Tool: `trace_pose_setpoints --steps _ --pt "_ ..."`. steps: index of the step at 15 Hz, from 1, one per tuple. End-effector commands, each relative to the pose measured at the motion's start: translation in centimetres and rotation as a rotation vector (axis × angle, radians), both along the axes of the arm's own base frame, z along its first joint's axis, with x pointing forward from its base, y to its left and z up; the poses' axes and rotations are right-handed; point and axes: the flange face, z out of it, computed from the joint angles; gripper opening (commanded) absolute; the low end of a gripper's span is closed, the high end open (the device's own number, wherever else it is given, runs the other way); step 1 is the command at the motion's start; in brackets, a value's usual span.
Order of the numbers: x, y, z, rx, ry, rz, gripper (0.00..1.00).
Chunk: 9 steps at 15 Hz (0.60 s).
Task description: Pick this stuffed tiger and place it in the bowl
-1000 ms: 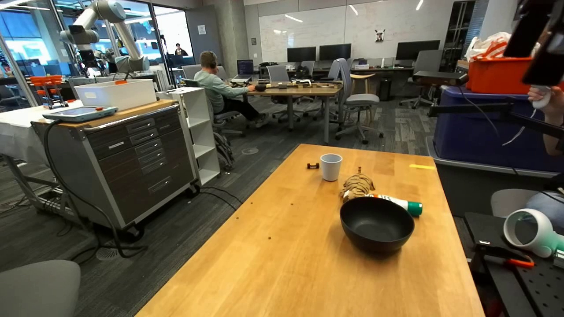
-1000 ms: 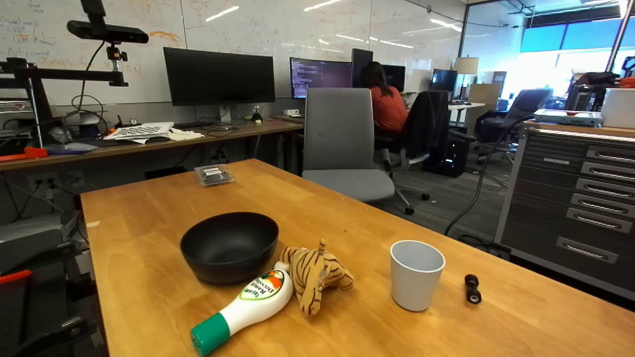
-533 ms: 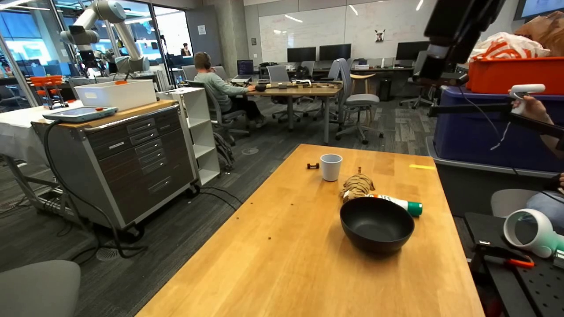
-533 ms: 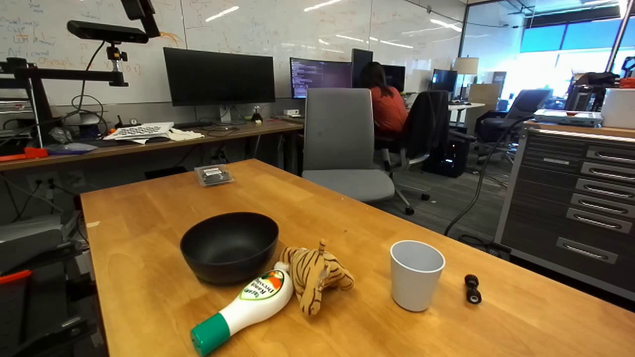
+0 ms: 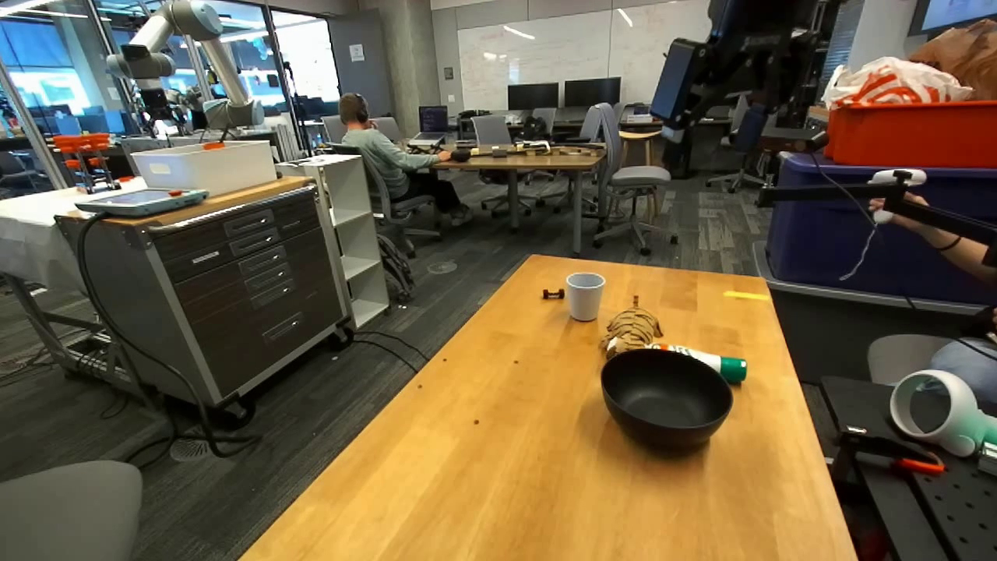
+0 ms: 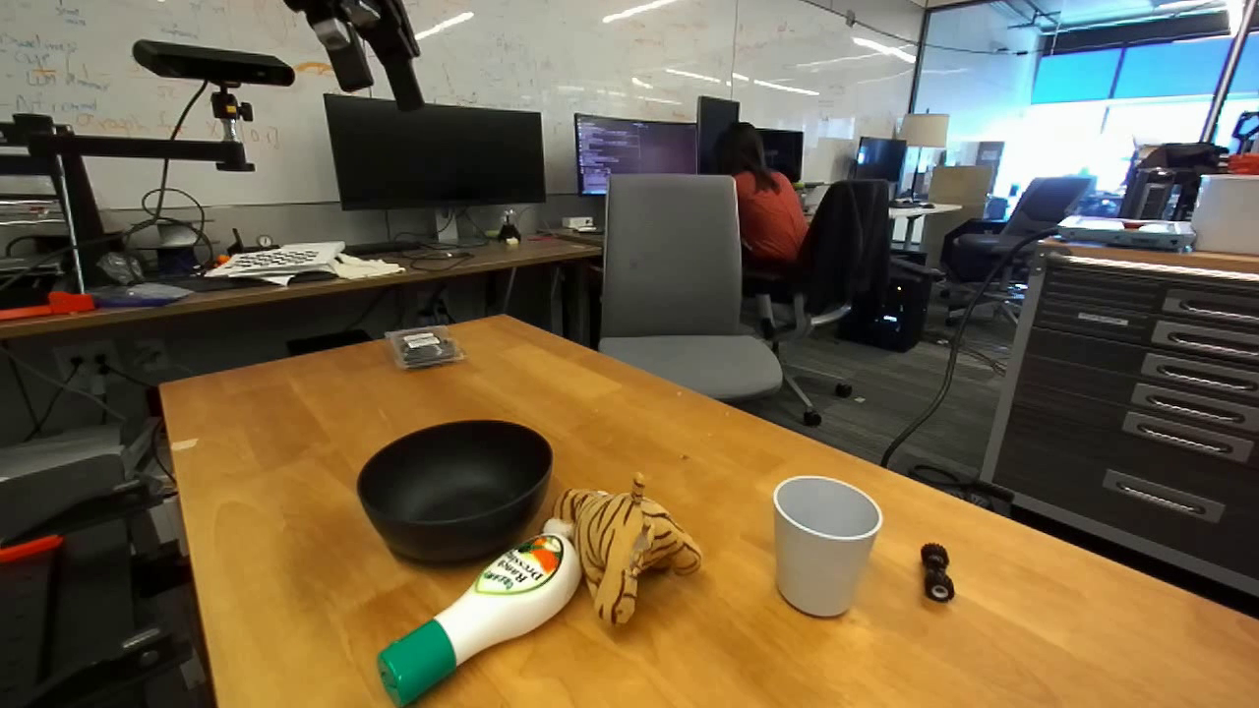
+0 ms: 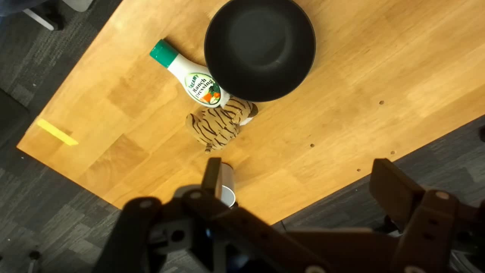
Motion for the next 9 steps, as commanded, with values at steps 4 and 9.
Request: trace_pose_setpoints --steps 4,9 --pt "3.4 -2.9 -3.1 0.036 -0.016 -0.107 1.0" --pt "5.3 -4.7 -5.2 0.055 -0.011 -0.146 1.0"
